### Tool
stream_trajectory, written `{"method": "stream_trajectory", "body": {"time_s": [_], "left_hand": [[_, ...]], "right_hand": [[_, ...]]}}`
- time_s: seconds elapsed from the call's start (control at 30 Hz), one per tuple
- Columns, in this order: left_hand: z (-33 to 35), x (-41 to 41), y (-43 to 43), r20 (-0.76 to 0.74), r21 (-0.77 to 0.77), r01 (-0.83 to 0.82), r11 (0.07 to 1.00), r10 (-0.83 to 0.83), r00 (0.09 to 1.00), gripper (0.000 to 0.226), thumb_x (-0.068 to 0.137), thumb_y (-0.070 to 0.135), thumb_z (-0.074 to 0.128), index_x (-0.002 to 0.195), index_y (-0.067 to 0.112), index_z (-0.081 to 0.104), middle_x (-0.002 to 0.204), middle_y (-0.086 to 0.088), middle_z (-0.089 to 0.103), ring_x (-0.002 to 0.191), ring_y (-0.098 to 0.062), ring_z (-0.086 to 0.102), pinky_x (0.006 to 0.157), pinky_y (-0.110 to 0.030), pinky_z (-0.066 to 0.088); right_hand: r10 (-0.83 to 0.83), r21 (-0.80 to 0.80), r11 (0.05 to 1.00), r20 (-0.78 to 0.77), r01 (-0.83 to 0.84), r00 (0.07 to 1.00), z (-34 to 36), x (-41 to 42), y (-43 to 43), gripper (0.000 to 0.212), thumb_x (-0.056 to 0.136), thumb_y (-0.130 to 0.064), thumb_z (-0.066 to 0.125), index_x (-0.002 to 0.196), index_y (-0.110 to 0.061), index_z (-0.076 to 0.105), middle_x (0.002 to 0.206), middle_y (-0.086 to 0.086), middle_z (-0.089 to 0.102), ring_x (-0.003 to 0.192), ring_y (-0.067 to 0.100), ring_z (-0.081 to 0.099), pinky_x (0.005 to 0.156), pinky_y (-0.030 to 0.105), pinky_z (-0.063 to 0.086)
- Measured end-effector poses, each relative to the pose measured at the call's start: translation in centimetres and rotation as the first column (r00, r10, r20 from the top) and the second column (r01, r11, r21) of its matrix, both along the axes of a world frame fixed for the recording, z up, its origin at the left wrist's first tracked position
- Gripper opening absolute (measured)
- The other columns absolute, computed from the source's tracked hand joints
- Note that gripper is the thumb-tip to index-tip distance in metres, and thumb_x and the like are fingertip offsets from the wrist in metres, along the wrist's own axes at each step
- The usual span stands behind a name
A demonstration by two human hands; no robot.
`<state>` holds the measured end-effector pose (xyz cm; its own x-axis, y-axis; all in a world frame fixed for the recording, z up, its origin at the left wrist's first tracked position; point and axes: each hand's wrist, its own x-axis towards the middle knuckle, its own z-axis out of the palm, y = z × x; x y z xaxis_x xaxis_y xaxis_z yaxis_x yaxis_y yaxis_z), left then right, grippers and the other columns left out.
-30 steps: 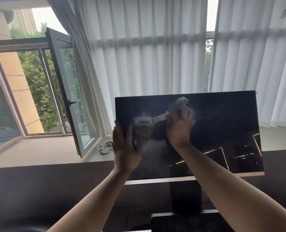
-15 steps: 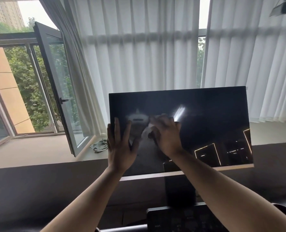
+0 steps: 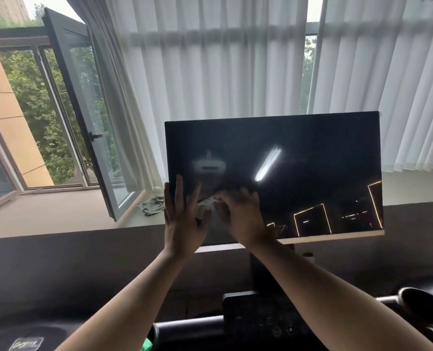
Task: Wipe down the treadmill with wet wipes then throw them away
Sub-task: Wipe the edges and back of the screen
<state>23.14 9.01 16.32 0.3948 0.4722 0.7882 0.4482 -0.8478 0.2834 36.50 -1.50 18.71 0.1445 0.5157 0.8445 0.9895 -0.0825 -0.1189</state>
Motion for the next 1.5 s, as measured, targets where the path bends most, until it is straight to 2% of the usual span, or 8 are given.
{"method": "stream_trajectory", "body": {"time_s": [0.23, 0.37, 0.63, 0.87, 1.07, 1.2, 1.33, 1.5], "left_hand": [[-2.1, -0.9, -0.9, 0.039, 0.003, 0.018, 1.000, -0.018, 0.999, 0.068, 0.093, 0.037, 0.063, 0.155, 0.021, 0.039, 0.170, -0.009, 0.005, 0.156, -0.036, 0.000, 0.124, -0.038, 0.007], [-3.5, -1.5, -1.4, 0.011, -0.009, 0.032, 0.999, -0.032, 0.999, 0.074, 0.091, 0.042, 0.063, 0.156, 0.031, 0.031, 0.170, -0.002, -0.002, 0.156, -0.034, -0.004, 0.125, -0.037, 0.004], [-5.9, -2.4, -2.1, -0.014, -0.048, 0.066, 0.997, -0.067, 0.998, 0.078, 0.090, 0.055, 0.059, 0.157, 0.021, 0.036, 0.170, -0.008, 0.003, 0.156, -0.034, -0.005, 0.124, -0.048, 0.015], [-6.5, -2.4, -3.2, 0.016, -0.108, 0.043, 0.993, -0.041, 0.999, 0.072, 0.092, 0.048, 0.060, 0.156, 0.024, 0.037, 0.171, -0.002, 0.001, 0.157, -0.030, -0.006, 0.123, -0.050, 0.019], [-6.7, -1.5, -4.4, -0.048, -0.130, -0.022, 0.991, 0.015, 0.999, 0.065, 0.094, 0.041, 0.046, 0.157, 0.029, 0.034, 0.170, -0.001, -0.008, 0.155, -0.034, -0.015, 0.122, -0.059, 0.007], [-7.3, -1.0, -5.0, -0.151, 0.023, 0.005, 1.000, -0.001, 0.988, 0.063, 0.092, 0.028, 0.051, 0.154, 0.029, 0.038, 0.171, -0.004, 0.003, 0.157, -0.030, -0.002, 0.122, -0.060, 0.007], [-7.9, -0.4, -5.5, -0.152, -0.020, 0.054, 0.998, -0.057, 0.987, 0.049, 0.100, 0.034, 0.047, 0.149, 0.029, 0.045, 0.170, 0.002, 0.009, 0.157, -0.023, 0.000, 0.123, -0.056, 0.006], [-8.1, 0.0, -5.7, -0.103, -0.042, 0.046, 0.998, -0.050, 0.993, 0.045, 0.100, 0.037, 0.048, 0.145, 0.029, 0.048, 0.169, 0.004, 0.013, 0.157, -0.021, 0.001, 0.123, -0.050, 0.000]], "right_hand": [[-0.225, 0.087, 0.962, -0.298, 0.261, 0.928, -0.7, 1.9, -1.0, 0.011, 0.095, -0.033, 0.066, 0.101, -0.024, 0.063, 0.108, 0.008, 0.056, 0.098, 0.032, 0.047, 0.082, 0.042, 0.035], [-0.168, 0.050, 0.982, -0.209, 0.182, 0.963, -3.2, -0.9, -1.3, 0.008, 0.093, -0.028, 0.065, 0.097, -0.023, 0.060, 0.098, 0.000, 0.064, 0.094, 0.029, 0.052, 0.078, 0.039, 0.029], [-0.082, -0.082, 0.994, -0.054, 0.077, 0.995, -6.8, -2.2, -3.2, 0.017, 0.087, -0.027, 0.064, 0.104, -0.025, 0.062, 0.103, -0.009, 0.067, 0.101, 0.027, 0.059, 0.087, 0.044, 0.039], [-0.333, 0.026, 0.937, -0.226, 0.347, 0.916, -8.2, -0.5, -6.0, 0.010, 0.089, -0.028, 0.062, 0.097, -0.024, 0.066, 0.090, -0.001, 0.068, 0.088, 0.026, 0.060, 0.076, 0.039, 0.036], [-0.234, -0.002, 0.970, -0.293, 0.244, 0.927, -8.0, -4.2, -4.5, 0.014, 0.086, -0.028, 0.076, 0.095, -0.025, 0.066, 0.078, -0.003, 0.071, 0.062, 0.025, 0.067, 0.059, 0.031, 0.048], [-0.243, -0.044, 0.970, -0.289, 0.240, 0.926, -8.4, -5.4, -4.3, 0.028, 0.083, -0.031, 0.079, 0.109, -0.026, 0.068, 0.063, -0.004, 0.069, 0.050, 0.022, 0.067, 0.044, 0.027, 0.048], [-0.253, -0.038, 0.963, -0.480, 0.268, 0.840, -10.0, -2.9, -6.1, 0.029, 0.098, -0.038, 0.062, 0.123, -0.028, 0.053, 0.074, 0.001, 0.074, 0.062, 0.034, 0.070, 0.053, 0.037, 0.052], [-0.167, 0.046, 0.958, -0.714, 0.283, 0.680, -10.4, -0.8, -8.0, 0.025, 0.101, -0.031, 0.056, 0.118, -0.013, 0.052, 0.078, 0.005, 0.072, 0.074, 0.036, 0.069, 0.059, 0.030, 0.034]]}}
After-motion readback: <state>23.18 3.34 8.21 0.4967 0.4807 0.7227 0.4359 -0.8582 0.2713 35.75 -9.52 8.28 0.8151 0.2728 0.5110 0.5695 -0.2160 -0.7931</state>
